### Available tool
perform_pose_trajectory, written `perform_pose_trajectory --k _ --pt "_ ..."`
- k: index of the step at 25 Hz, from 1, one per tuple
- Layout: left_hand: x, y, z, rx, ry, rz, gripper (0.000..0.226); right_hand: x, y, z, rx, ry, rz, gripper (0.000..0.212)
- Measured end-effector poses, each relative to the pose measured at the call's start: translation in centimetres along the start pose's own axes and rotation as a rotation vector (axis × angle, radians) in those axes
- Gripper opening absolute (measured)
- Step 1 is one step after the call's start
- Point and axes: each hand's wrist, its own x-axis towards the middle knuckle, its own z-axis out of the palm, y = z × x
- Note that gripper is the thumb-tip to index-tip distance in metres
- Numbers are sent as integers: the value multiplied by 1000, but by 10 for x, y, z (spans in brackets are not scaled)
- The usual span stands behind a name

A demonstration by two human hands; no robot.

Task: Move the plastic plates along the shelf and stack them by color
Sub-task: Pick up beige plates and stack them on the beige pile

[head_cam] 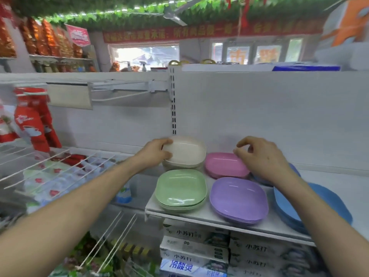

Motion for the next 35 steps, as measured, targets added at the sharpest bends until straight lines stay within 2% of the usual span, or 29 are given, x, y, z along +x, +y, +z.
perform_pose_trajectory --k 7,12,14,16,18,20,25,29,35 --pt "31 -31 13 72 -119 -23 66 -43 5 -10 -7 178 119 21" --pt "38 -29 16 115 -173 -33 59 -56 10 -18 -26 244 166 17" --pt "39 -20 16 203 -133 -3 52 -60 15 -23 -36 247 186 15" --pt "36 -3 16 291 -8 56 34 -65 24 -30 -44 243 215 14" --pt "34 23 23 267 91 134 31 -71 38 -40 -50 246 248 14" --pt "31 58 37 231 97 243 25 -77 56 -49 -61 248 276 15" --pt "27 166 105 184 -28 494 30 -102 122 -94 -106 258 369 17" --pt "17 255 175 155 -148 574 46 -137 193 -155 -167 280 443 21" --pt "-14 379 296 122 -294 698 40 -197 309 -249 -251 318 556 30"
